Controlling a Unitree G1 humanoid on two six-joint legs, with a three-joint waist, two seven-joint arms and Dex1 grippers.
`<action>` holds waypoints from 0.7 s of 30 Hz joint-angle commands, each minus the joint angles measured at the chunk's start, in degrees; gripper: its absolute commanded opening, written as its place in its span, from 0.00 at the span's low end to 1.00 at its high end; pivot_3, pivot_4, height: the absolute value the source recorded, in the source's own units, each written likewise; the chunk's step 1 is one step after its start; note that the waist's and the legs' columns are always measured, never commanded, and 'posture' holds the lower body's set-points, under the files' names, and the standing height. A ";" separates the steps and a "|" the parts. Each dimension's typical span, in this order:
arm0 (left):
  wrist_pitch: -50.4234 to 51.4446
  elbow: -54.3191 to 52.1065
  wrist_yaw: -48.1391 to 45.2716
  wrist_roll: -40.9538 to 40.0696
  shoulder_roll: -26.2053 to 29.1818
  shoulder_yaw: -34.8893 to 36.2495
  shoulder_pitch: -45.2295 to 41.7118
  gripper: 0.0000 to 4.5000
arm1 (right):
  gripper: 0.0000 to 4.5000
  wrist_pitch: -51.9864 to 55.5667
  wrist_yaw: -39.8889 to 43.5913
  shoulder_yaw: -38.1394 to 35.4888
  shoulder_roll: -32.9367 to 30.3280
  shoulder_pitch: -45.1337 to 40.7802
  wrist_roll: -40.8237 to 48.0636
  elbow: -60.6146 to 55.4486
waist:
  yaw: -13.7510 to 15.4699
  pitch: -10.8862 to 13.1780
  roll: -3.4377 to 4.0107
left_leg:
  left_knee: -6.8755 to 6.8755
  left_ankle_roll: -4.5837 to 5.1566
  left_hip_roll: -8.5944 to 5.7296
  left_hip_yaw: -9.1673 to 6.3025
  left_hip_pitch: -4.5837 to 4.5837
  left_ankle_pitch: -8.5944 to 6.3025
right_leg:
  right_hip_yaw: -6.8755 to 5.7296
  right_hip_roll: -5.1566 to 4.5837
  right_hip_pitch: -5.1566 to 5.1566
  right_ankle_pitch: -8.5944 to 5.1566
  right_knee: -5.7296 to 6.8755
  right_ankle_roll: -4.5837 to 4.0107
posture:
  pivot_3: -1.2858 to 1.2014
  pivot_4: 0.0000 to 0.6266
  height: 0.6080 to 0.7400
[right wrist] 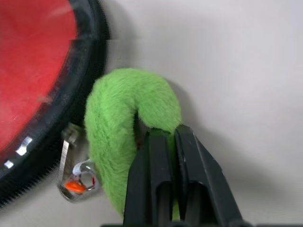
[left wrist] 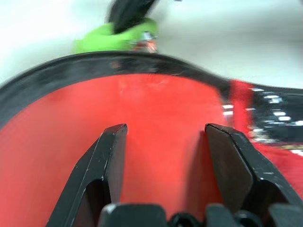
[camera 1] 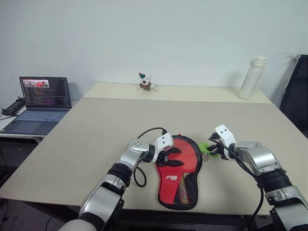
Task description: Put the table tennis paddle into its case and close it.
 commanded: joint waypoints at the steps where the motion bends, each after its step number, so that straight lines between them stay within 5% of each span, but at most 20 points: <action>1: 1.01 3.57 -3.80 3.20 -0.51 -3.78 3.81 0.64 | 0.01 1.67 0.14 -3.32 -3.40 1.20 0.23 -4.68 | 0.00 0.00 0.00 | 0.00 -0.01 0.00 0.01 0.00 -0.03 | 0.01 0.00 0.00 0.00 -0.02 0.00 | 0.52 0.24 1.00; 13: -1.30 8.02 0.72 5.91 -1.43 -4.21 2.84 0.64 | 0.01 13.49 10.70 -6.15 -18.19 17.05 9.12 -31.08 | 0.35 -0.07 0.07 | 0.13 0.20 -0.23 -0.04 -0.03 -0.28 | 0.01 -0.11 0.15 -0.14 -0.14 0.21 | 0.52 0.24 1.00; 21: -1.91 9.70 2.37 6.80 -2.01 -4.25 2.11 0.64 | 0.01 20.33 12.05 -5.16 -20.56 26.43 17.38 -50.17 | 0.38 -0.14 0.02 | 0.14 0.26 -0.48 -0.32 -0.03 -0.31 | -0.18 -0.26 0.27 -0.22 -0.14 0.41 | 0.52 0.24 1.00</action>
